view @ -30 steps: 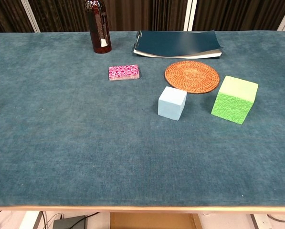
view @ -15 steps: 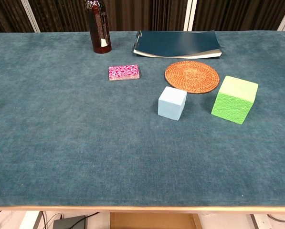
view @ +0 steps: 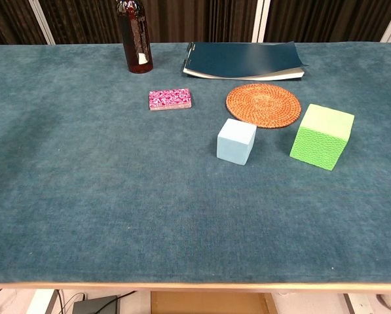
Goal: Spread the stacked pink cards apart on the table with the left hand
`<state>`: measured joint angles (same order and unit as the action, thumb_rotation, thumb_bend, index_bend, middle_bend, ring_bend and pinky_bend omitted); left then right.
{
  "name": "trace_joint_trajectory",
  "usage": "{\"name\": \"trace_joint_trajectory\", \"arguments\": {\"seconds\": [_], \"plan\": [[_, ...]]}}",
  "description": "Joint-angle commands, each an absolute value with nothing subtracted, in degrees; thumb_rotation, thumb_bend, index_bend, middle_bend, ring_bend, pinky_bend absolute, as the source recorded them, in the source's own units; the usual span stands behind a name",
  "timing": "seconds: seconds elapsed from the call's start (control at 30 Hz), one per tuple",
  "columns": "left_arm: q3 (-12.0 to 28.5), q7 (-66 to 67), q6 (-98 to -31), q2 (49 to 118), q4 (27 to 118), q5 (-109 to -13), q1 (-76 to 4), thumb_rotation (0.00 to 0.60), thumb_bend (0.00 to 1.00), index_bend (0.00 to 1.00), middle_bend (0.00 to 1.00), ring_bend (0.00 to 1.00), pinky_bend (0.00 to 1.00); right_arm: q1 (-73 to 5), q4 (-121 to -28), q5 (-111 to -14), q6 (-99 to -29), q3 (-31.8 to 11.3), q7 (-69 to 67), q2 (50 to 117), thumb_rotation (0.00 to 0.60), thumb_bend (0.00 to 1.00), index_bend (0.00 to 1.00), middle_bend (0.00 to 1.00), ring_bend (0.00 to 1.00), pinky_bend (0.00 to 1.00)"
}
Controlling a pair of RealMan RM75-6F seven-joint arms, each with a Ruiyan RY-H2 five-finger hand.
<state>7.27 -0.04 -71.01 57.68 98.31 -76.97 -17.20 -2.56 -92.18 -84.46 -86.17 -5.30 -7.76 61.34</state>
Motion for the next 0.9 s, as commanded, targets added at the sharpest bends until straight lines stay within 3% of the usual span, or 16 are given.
{"name": "trace_joint_trajectory", "arguments": {"seconds": [0.03,0.2,0.33,0.7,0.9], "plan": [[14.3,6.9,-57.5,59.8,99.2,-64.4,-29.0,0.6,0.04,0.23,0.14,0.03,0.04,-2.5,-92.3,-84.3,-86.1,-5.3,-7.9,61.3,0.6,0.24,0.08,0.05,0.13,0.17],[18.1,12.3,-47.2,65.7,94.9,-51.0,-39.7,0.6,0.06,0.25,0.15,0.03,0.04,-2.5,-92.4,-84.2,-85.9,-5.3,-7.9,61.3,0.6,0.24,0.08,0.05,0.13,0.17],[19.1,16.0,-43.3,69.2,92.1,-43.2,-46.0,0.6,0.07,0.27,0.15,0.03,0.04,-2.6,-92.5,-84.2,-85.7,-5.2,-7.8,61.3,0.6,0.24,0.08,0.05,0.13,0.17],[17.1,31.2,-43.8,84.0,77.3,-12.8,-64.9,0.6,0.07,0.31,0.15,0.03,0.04,-2.4,-92.7,-84.0,-85.8,-5.2,-8.8,61.0,0.6,0.24,0.08,0.05,0.13,0.17],[17.8,34.2,-43.1,90.4,68.6,-4.8,-70.3,0.6,0.08,0.33,0.15,0.03,0.04,-2.2,-92.8,-83.7,-85.8,-5.2,-9.7,60.9,0.6,0.24,0.08,0.05,0.13,0.17]]}}
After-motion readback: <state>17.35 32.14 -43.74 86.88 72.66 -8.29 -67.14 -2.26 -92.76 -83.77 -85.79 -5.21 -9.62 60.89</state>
